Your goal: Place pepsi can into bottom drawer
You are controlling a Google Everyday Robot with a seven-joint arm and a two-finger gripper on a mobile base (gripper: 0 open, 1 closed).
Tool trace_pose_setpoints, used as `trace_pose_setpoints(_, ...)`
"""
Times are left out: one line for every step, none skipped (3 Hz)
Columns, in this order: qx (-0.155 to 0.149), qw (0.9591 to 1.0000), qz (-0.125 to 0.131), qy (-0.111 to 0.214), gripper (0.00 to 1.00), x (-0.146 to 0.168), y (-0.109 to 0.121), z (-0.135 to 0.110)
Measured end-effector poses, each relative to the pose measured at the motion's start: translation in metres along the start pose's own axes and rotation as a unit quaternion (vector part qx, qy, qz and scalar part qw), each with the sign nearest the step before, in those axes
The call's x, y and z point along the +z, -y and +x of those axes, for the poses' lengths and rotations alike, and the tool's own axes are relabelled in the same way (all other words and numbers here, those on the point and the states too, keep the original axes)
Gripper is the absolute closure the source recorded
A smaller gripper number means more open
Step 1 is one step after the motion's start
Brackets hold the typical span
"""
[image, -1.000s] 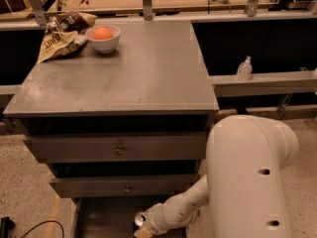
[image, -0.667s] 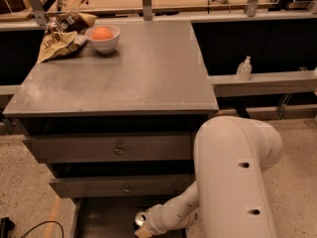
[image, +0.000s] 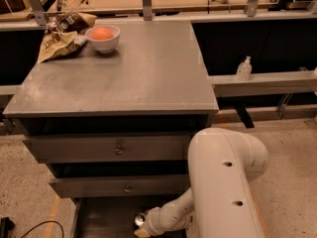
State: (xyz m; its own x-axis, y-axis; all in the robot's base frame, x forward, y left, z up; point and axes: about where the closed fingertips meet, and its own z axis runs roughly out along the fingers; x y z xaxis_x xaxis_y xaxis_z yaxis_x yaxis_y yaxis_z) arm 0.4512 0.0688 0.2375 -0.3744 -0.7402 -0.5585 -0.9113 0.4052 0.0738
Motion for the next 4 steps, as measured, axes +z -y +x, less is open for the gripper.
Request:
trace_pose_setpoints(-0.004, 1.0, 0.004, 0.002, 0.15, 0.014, 0.005, 0.002)
trace_pose_setpoints(-0.014, 0.9998, 0.008, -0.009, 0.0, 0.023, 0.005, 0.002)
trace_pose_setpoints(-0.022, 0.9995, 0.018, -0.013, 0.0, 0.014, 0.0, -0.009)
trace_pose_setpoints(-0.011, 0.9994, 0.034, 0.002, 0.0, -0.023, 0.001, -0.012)
